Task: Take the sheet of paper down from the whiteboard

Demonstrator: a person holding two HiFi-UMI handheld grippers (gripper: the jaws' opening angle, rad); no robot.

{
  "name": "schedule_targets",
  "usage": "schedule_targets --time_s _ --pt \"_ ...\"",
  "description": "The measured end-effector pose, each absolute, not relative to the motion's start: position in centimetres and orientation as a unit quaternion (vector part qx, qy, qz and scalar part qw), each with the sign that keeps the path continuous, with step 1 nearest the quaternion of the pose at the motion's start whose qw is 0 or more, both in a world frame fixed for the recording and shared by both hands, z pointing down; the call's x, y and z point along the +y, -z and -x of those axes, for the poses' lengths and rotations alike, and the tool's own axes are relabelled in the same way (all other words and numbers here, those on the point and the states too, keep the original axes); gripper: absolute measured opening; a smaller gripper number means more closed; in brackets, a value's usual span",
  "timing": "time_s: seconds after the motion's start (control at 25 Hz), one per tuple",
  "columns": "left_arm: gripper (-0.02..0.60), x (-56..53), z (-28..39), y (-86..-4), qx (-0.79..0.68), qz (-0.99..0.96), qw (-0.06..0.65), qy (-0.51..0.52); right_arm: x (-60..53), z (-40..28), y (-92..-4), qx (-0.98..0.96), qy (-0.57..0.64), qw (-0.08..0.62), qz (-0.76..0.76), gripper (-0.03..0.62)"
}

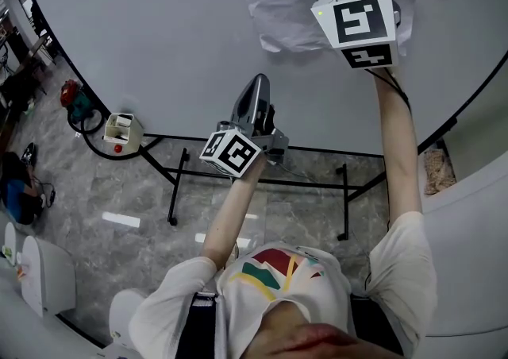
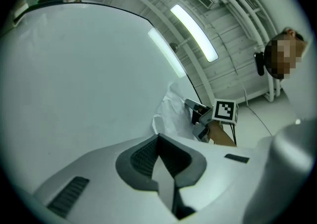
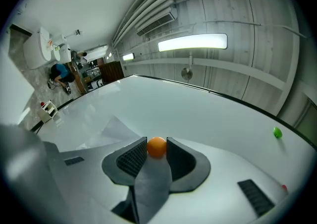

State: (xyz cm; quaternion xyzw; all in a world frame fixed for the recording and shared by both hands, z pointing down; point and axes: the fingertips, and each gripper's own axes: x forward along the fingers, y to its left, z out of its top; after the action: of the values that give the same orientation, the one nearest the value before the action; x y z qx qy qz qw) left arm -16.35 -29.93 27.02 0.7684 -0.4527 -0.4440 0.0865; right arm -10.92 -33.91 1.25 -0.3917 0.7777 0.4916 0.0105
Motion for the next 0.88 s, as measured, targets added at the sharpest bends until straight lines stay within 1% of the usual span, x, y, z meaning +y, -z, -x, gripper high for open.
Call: schedule_targets --time_s 0.04,0.08,0.16,0.2,0.52,0.64,0.88 --pt "0.05 -30.1 16.0 -26.3 -0.447 -0.777 0.074 0.436 -33.9 10.9 -1.2 0.777 -0.492 0.011 0.392 0.13" --pt "0.08 -30.3 15.6 -25.7 -0.44 -0.784 0.069 0.432 -33.9 11.0 -1.2 0.777 -0.492 0.011 0.392 0.13" --pt "0.175 -31.2 15.1 -25.0 -0.423 -0.788 0.085 0.439 -33.9 11.0 -1.2 0.777 -0.493 0.011 0.39 0.13" --pt "0.187 -31.7 15.0 -24.8 -0.415 -0.786 0.099 0.448 -33.9 11.0 -1.1 0.777 -0.494 0.011 0.39 0.13" --pt "0.186 -33.7 16.3 -25.1 -0.389 -0.757 0.179 0.494 -33.8 11.2 -1.3 0.773 -0.504 0.004 0.385 0.13" --pt "0.186 -33.6 15.2 -24.3 -0.352 -0.764 0.191 0.507 -33.6 11.2 -1.3 0.771 -0.508 0.004 0.384 0.13" --pt "0.184 -34.3 14.7 -24.4 -0.336 -0.749 0.223 0.526 -33.7 11.3 -1.3 0.771 -0.51 0.001 0.381 0.13"
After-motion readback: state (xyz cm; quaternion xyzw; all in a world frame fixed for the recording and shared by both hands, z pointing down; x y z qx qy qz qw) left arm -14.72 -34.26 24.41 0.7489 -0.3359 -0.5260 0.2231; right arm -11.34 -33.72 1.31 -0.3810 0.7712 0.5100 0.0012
